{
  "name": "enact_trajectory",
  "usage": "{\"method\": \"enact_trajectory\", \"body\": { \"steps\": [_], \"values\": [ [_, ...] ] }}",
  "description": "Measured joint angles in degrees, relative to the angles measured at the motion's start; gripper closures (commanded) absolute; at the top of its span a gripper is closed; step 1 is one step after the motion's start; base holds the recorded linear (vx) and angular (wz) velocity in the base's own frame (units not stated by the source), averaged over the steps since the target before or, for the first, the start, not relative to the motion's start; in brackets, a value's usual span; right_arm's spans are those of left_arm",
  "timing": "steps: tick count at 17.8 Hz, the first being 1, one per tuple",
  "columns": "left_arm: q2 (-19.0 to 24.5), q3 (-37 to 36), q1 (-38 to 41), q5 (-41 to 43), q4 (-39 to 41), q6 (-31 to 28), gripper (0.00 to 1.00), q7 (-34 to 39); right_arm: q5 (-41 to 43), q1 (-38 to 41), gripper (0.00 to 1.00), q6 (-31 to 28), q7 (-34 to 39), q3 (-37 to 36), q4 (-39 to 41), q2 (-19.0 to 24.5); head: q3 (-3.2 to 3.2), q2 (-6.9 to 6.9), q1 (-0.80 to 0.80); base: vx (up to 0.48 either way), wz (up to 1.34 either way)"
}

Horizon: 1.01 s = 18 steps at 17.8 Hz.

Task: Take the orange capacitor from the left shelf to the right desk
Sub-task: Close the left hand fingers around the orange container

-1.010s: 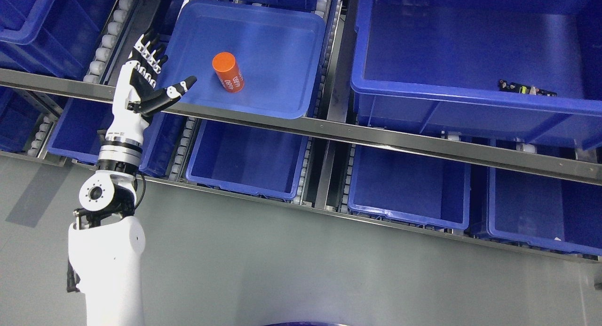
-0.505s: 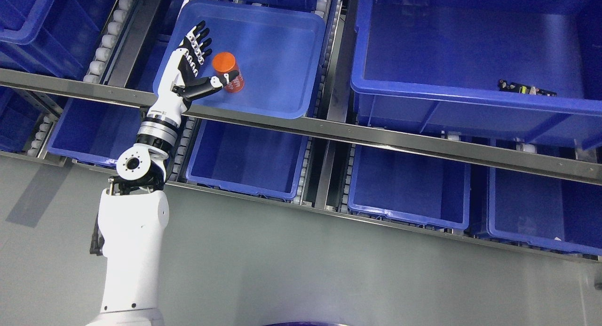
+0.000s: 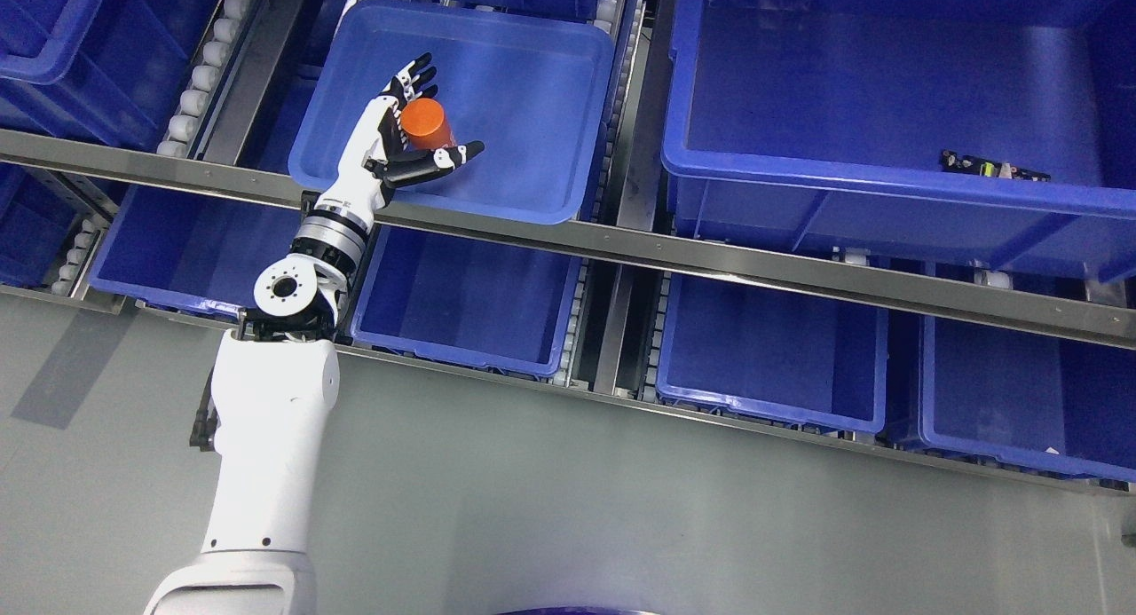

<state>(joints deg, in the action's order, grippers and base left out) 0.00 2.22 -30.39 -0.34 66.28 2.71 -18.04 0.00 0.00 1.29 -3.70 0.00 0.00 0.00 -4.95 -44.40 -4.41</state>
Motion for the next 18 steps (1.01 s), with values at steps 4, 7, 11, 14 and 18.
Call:
{"method": "enact_trajectory", "body": {
  "steps": [4,7,11,14,18],
  "values": [
    [0.01,-0.68,-0.93,0.16,-2.35,0.55,0.37,0.09,0.0,0.0,0.0,0.0,0.0,0.0,0.0,0.0,0.0,0.0,0.0,0.0,0.0],
    [0.01,-0.79,-1.26,0.22,-3.6,0.9,0.61,0.1,0.0,0.0,0.0,0.0,0.0,0.0,0.0,0.0,0.0,0.0,0.0,0.0,0.0],
    [-0.01,0.41,-1.25,0.29,-4.94,3.51,0.79,-0.29,0.0,0.0,0.0,0.0,0.0,0.0,0.0,0.0,0.0,0.0,0.0,0.0,0.0],
    [-0.01,1.6,-1.26,0.31,-5.59,4.49,0.99,-0.3,0.0,0.0,0.0,0.0,0.0,0.0,0.0,0.0,0.0,0.0,0.0,0.0,0.0],
    [-0.01,3.35,-1.17,-0.33,-6.22,6.42,0.99,-0.3,0.0,0.0,0.0,0.0,0.0,0.0,0.0,0.0,0.0,0.0,0.0,0.0,0.0]
  ]
}}
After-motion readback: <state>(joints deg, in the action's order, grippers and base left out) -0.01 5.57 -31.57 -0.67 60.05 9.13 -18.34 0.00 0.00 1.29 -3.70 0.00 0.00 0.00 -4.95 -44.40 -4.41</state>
